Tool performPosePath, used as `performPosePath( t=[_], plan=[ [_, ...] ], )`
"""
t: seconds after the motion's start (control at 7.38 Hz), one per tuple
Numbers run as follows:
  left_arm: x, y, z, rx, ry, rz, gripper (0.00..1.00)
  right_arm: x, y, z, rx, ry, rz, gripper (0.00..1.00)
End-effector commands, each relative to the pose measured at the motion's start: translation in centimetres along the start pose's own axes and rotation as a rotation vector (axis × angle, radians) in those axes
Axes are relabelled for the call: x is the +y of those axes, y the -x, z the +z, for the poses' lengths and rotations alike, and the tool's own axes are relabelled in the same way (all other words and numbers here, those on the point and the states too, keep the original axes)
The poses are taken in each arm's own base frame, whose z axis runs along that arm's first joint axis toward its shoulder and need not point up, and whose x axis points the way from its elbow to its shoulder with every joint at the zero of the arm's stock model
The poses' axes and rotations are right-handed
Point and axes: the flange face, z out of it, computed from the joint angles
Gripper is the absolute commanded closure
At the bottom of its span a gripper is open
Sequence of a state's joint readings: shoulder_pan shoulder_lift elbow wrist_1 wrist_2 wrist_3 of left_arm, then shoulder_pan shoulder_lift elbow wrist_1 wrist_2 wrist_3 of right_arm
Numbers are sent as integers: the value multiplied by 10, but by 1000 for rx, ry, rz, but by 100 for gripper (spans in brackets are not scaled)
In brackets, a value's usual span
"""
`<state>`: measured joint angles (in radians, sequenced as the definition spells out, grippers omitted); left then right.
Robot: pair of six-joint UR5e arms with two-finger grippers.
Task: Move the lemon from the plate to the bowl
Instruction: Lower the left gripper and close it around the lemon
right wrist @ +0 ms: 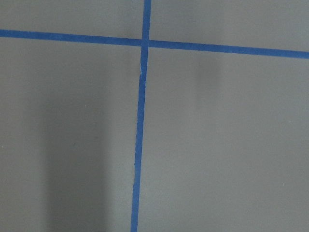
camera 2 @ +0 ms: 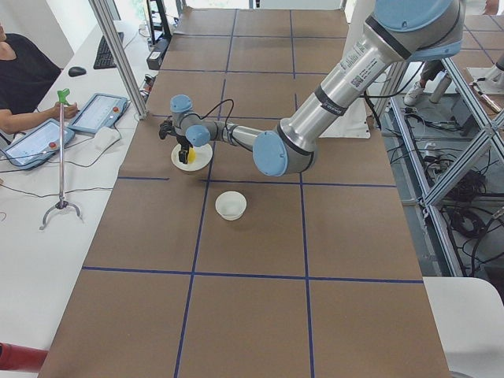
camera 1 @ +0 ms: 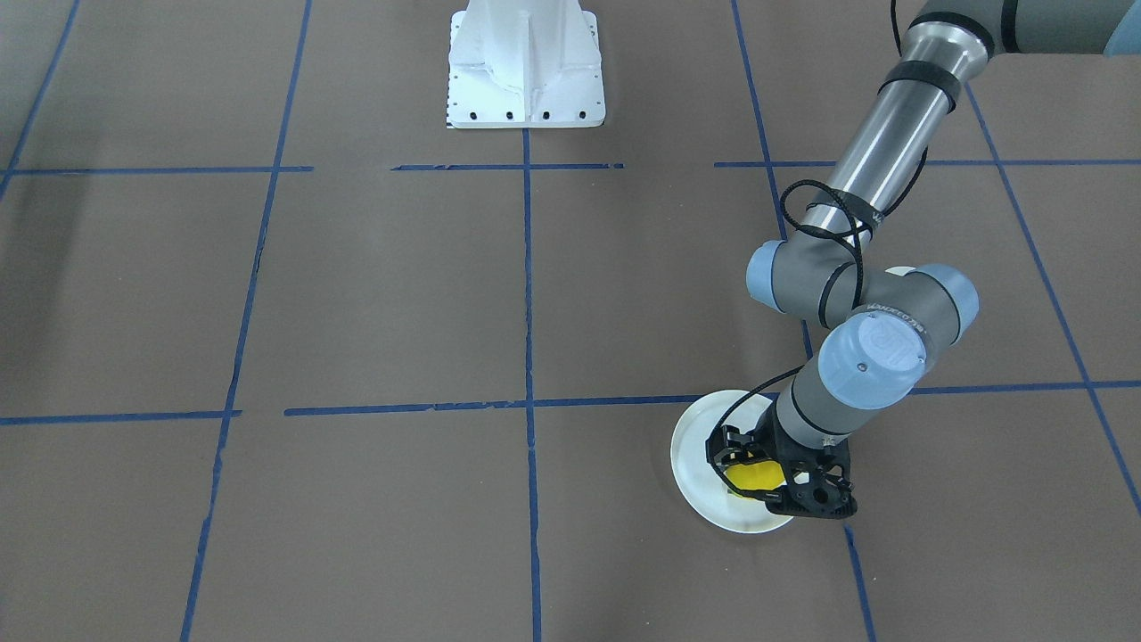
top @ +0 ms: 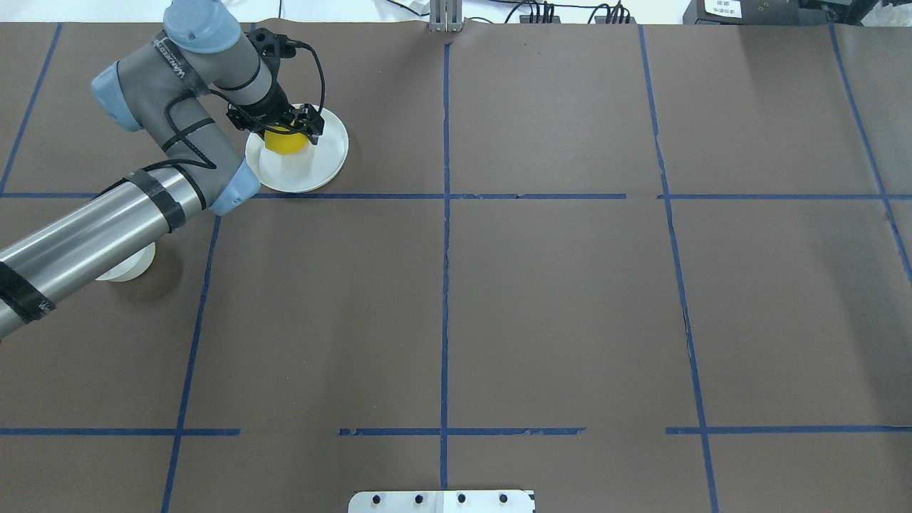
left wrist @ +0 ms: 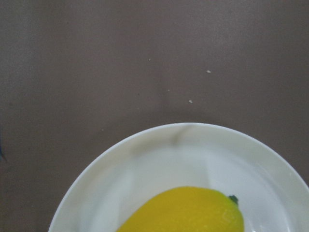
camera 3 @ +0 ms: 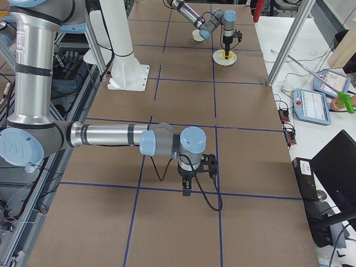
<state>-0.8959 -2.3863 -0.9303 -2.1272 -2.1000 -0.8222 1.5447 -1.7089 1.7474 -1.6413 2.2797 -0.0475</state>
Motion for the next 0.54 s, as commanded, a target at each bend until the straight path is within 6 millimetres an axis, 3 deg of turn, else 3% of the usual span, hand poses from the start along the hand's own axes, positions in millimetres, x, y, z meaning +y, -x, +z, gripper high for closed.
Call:
performPosePath(
  t=[0.0,0.27,0.41],
  plan=[
    [0,0,0,1,-1,2,59,0,0,0,-1,0,0,0],
    [-1,0,-1,2,-3,10,94,0,0,0,-1,0,0,0],
    [-5,2,-8,6,-13,13,100,0,1,0,-1,-1,-1,0]
  ],
)
